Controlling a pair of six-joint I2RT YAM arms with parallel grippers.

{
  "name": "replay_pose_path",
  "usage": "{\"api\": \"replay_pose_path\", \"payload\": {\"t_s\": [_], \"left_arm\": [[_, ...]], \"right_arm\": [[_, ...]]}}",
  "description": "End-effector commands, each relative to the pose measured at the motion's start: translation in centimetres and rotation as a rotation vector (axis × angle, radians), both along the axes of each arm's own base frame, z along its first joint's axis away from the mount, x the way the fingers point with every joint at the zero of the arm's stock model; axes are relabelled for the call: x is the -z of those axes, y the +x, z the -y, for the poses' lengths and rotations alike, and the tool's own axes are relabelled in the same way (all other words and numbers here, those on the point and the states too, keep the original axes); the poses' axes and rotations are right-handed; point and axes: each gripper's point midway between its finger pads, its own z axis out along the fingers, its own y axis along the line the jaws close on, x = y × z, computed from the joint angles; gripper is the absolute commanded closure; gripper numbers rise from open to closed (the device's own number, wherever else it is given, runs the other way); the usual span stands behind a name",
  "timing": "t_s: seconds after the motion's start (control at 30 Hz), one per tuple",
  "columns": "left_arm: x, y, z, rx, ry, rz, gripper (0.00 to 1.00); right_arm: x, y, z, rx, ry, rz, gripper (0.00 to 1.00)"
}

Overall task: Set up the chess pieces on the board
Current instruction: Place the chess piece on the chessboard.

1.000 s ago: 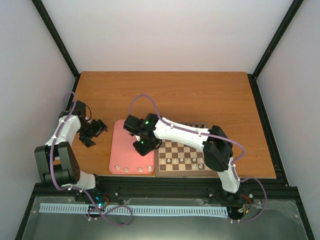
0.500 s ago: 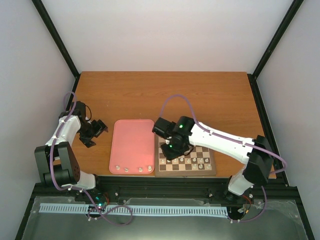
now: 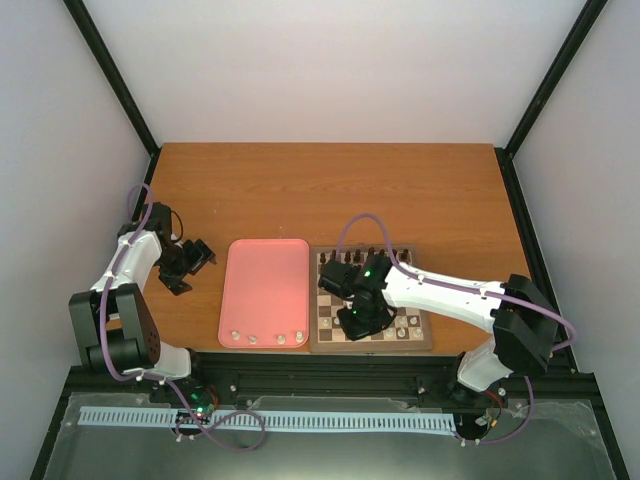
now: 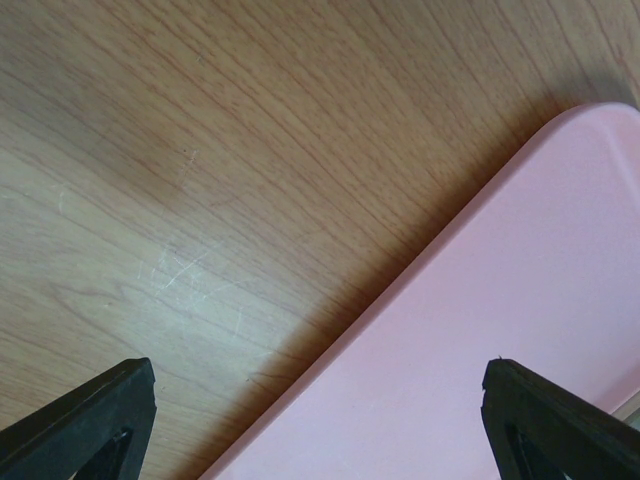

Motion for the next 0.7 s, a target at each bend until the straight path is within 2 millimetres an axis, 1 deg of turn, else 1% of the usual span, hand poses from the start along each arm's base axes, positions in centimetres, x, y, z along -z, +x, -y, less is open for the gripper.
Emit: {"api": "replay_pose_path", "payload": {"t_s": [0.0, 0.13, 0.37, 0.67], "left_arm": [[-0.5, 0.6, 0.0, -0.007, 0.003, 0.026, 0.00], [-0.3, 0.6, 0.0, -0.005, 0.004, 0.022, 0.00], [-0.3, 0.5, 0.0, -0.004, 0.003, 0.020, 0.00], [-0.3, 0.6, -0.1, -0.002, 0.008, 0.020, 0.00]], "right_arm": [[0.3, 0.4, 0.0, 0.029, 0.008, 0.014, 0.94], [0.7, 0.6, 0.3, 0.037, -0.013, 0.012, 0.94], [1.6, 1.3, 1.6, 0.060, -0.068, 0.009, 0.94], [2.1, 1.9, 1.8, 0.058, -0.067, 0.003, 0.93]]}}
